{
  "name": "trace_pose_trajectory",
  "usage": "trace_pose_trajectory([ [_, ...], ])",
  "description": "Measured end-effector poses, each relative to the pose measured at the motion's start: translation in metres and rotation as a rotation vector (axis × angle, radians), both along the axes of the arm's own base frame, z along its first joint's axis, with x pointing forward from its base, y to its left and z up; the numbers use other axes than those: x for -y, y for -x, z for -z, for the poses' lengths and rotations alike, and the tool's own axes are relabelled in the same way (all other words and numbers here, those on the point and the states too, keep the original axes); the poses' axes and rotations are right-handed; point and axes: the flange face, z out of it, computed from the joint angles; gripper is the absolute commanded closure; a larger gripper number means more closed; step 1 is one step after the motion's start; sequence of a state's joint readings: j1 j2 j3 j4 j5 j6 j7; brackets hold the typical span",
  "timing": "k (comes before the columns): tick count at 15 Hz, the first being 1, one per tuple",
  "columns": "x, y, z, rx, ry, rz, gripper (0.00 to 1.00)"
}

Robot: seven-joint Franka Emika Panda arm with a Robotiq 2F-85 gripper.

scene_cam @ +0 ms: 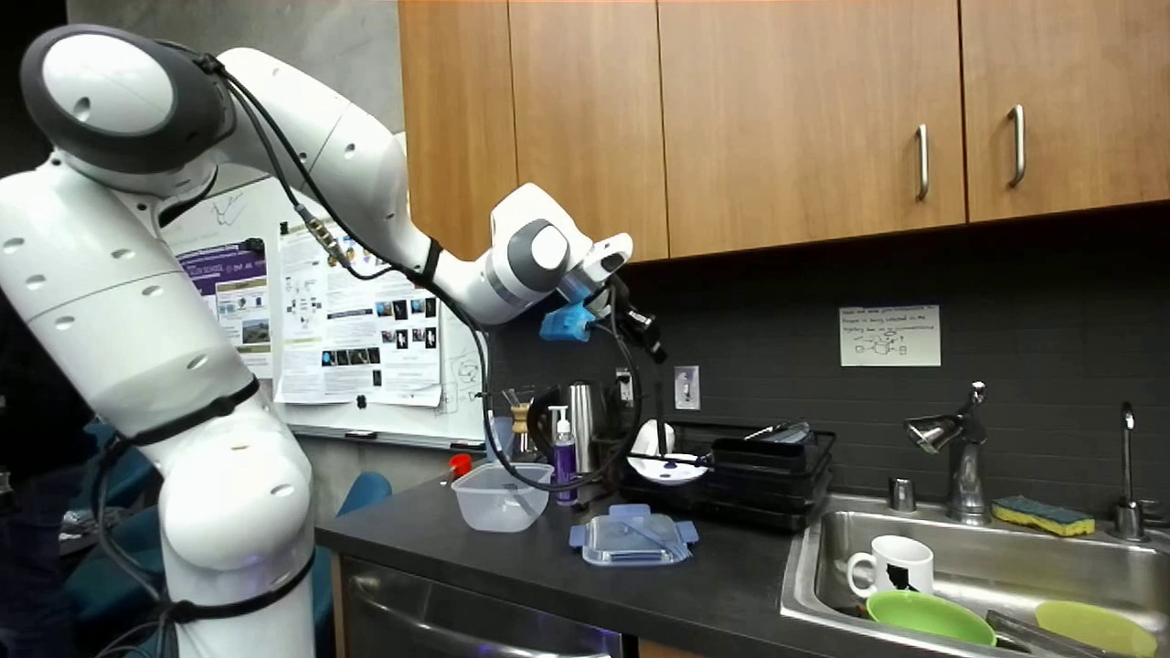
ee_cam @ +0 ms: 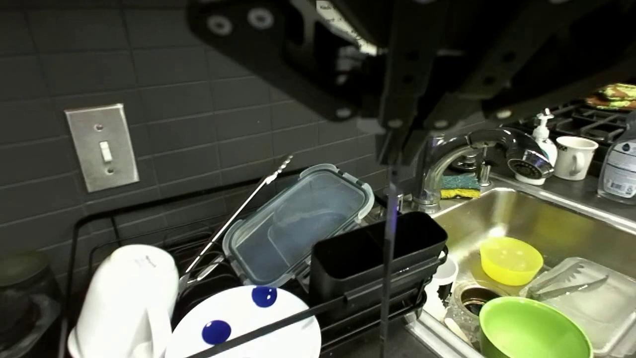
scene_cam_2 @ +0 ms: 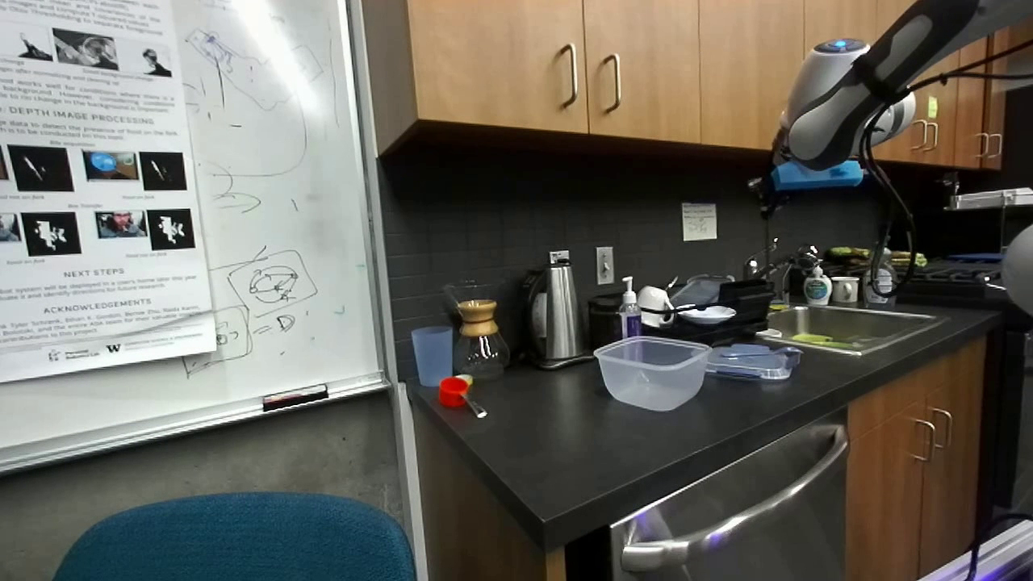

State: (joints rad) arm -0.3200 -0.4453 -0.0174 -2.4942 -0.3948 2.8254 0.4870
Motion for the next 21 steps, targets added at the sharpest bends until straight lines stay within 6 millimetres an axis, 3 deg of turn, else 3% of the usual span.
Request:
trace_pose_trajectory([
  [5, -0.04, 0.015, 0.008, -0.015, 0.05, -0.055, 0.99],
  [14, -0.104, 0.029, -0.005, -0.008, 0.101, -0.106, 0.99],
  [21, -0.166, 0.032, 0.018, -0.068, 0.171, -0.18, 0.99],
])
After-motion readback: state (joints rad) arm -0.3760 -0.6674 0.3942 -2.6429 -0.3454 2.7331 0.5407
